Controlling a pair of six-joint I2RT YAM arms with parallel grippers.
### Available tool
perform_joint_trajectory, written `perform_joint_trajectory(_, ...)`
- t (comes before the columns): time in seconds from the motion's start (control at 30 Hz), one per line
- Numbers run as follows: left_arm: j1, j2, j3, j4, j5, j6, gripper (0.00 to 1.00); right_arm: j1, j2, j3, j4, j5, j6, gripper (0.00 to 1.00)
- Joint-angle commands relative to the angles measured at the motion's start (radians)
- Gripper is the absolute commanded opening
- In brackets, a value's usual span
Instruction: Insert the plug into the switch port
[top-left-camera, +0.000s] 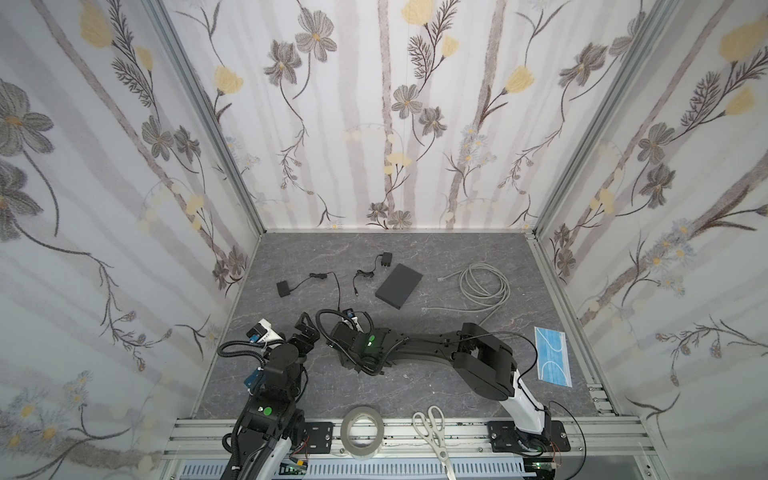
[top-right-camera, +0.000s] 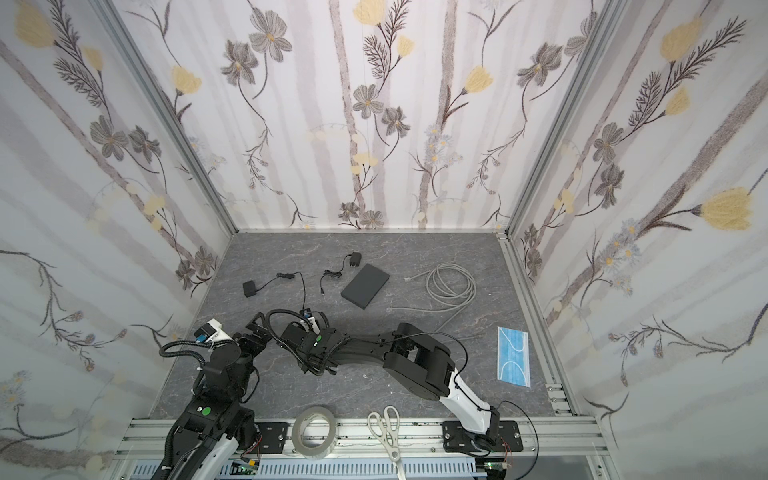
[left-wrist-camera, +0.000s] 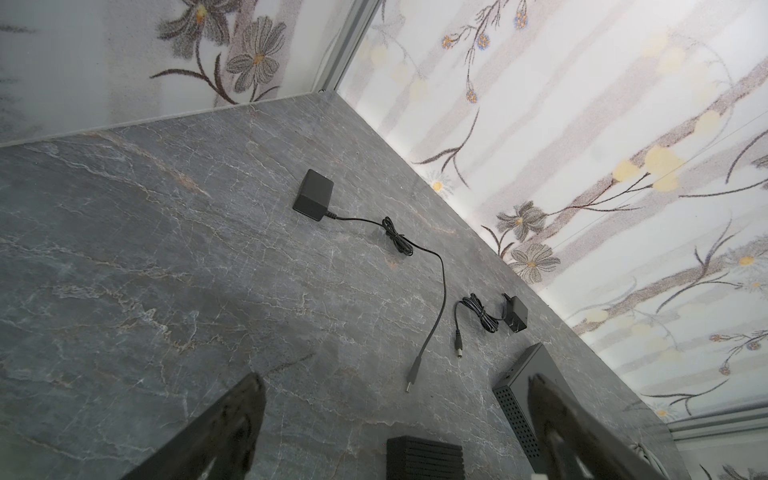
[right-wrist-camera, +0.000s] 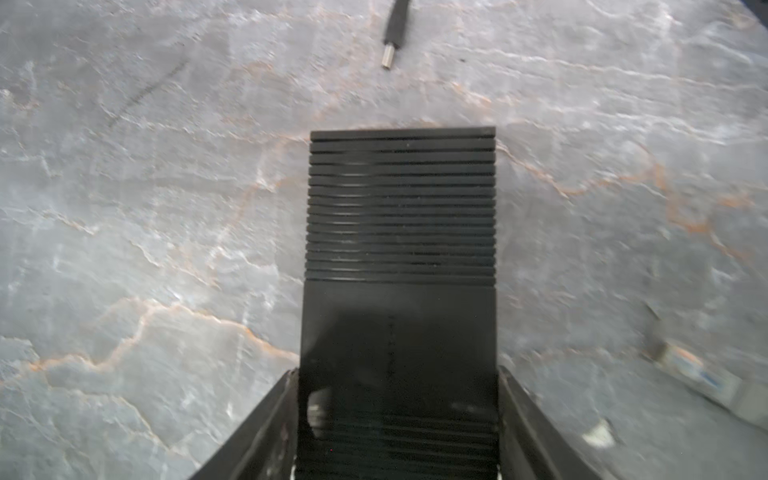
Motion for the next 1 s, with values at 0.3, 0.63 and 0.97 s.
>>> perform_joint_trajectory(0.3,-0.003,0.017,-0.02,0.049,-0.022,-0.013,1.0,-0.002,-0.149,-0.291,0.01,0.074,0.038,0.63)
perform_joint_trajectory(0.63,-0.003,0.09,-0.061,0.175,0.026,0.022,1.0,-0.025,-0.267,-0.484,0.072,0.118,-0.106,0.63)
perform_joint_trajectory(0.97,-0.002,0.264,-0.042,0.292,0.074,0.071,1.0,-0.037,-0.302,-0.501,0.18,-0.033,-0.295,0.71)
